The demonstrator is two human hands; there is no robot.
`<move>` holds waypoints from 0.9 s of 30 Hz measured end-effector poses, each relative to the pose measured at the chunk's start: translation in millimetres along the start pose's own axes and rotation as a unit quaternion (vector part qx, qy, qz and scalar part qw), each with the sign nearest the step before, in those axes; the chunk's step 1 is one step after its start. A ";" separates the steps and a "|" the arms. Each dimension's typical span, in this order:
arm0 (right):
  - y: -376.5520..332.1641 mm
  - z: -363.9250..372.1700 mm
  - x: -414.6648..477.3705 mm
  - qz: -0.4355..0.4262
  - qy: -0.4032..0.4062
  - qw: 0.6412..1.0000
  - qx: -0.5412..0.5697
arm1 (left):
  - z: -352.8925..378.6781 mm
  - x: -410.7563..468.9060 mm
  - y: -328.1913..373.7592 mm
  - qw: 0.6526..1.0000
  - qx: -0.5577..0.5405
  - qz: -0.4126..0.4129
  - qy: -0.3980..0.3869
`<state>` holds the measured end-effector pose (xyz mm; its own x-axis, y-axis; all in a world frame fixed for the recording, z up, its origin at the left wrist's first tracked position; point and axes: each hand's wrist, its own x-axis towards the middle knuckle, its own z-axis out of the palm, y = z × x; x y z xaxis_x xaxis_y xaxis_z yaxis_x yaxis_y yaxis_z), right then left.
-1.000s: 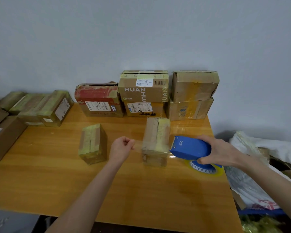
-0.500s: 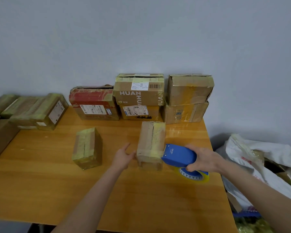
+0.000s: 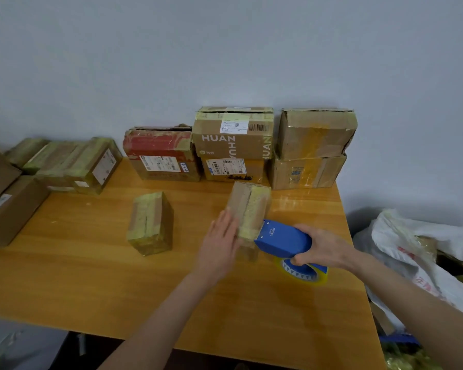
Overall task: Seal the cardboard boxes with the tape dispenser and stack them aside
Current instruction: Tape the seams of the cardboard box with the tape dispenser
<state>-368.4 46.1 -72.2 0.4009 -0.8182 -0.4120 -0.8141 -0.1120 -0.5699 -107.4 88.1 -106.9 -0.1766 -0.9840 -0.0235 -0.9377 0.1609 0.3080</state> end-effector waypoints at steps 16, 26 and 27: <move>40.6 -4.5 -37.0 -0.002 0.010 1.000 -0.001 | 13.1 1.8 -4.8 0.985 0.139 0.103 -0.016; 5.7 12.6 -0.5 0.020 -0.025 0.985 -0.172 | 13.9 -0.1 -2.5 0.987 0.124 0.101 -0.015; 3.0 11.4 3.3 0.018 -0.031 0.984 -0.172 | 14.5 -0.7 -2.4 0.987 0.123 0.098 -0.014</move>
<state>-364.8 49.5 -83.4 0.3848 -0.7900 -0.4772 -0.9184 -0.2760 -0.2836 -109.3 89.5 -121.4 -0.3669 -0.9301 -0.0141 -0.9284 0.3652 0.0681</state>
